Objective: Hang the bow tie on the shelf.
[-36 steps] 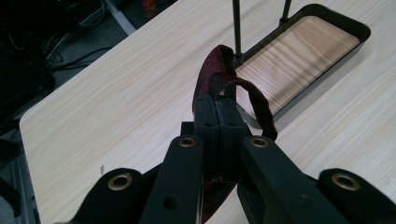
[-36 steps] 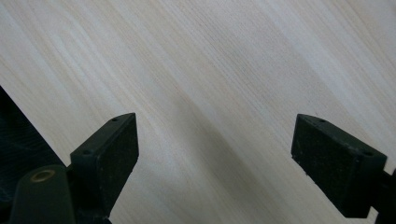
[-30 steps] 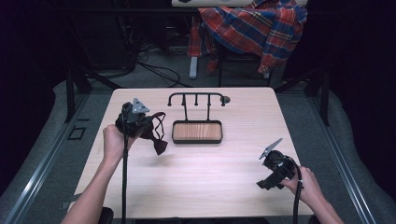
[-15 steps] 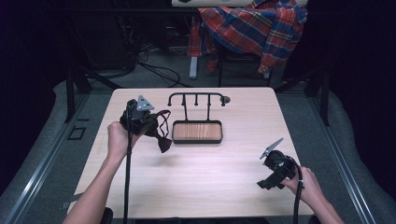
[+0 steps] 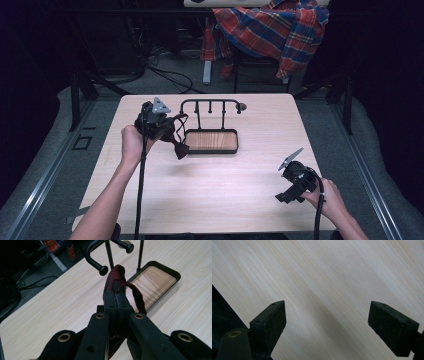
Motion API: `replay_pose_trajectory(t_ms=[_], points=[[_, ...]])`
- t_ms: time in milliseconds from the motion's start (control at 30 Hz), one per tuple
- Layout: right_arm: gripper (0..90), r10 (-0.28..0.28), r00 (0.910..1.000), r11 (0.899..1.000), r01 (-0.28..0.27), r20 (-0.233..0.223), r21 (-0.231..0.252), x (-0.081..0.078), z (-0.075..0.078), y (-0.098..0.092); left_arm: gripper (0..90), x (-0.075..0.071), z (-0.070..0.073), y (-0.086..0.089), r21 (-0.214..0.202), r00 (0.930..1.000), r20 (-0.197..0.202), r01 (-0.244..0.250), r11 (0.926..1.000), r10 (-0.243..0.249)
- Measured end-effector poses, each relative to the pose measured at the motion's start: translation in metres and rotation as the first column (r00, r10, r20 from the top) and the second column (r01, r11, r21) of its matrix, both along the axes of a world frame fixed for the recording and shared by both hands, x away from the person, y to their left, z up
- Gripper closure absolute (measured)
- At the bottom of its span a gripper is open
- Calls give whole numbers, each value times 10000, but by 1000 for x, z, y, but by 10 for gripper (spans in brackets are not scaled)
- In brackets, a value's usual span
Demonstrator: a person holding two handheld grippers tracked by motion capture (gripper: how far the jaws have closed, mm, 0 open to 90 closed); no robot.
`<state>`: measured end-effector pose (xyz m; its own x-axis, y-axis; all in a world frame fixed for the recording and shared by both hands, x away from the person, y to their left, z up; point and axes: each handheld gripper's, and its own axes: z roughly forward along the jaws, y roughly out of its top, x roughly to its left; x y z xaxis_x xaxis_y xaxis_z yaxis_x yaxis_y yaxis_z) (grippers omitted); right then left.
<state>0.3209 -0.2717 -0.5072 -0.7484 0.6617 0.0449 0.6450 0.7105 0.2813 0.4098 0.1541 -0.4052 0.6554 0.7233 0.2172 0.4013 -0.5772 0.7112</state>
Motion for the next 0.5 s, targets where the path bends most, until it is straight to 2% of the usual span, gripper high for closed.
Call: replay_pose_trajectory(t_ms=[500], points=[[146, -31, 10000, 10000, 31, -34, 57, 0, -1, 0, 891, 13, 8, -6, -87, 9999, 111, -51, 9999, 52]])
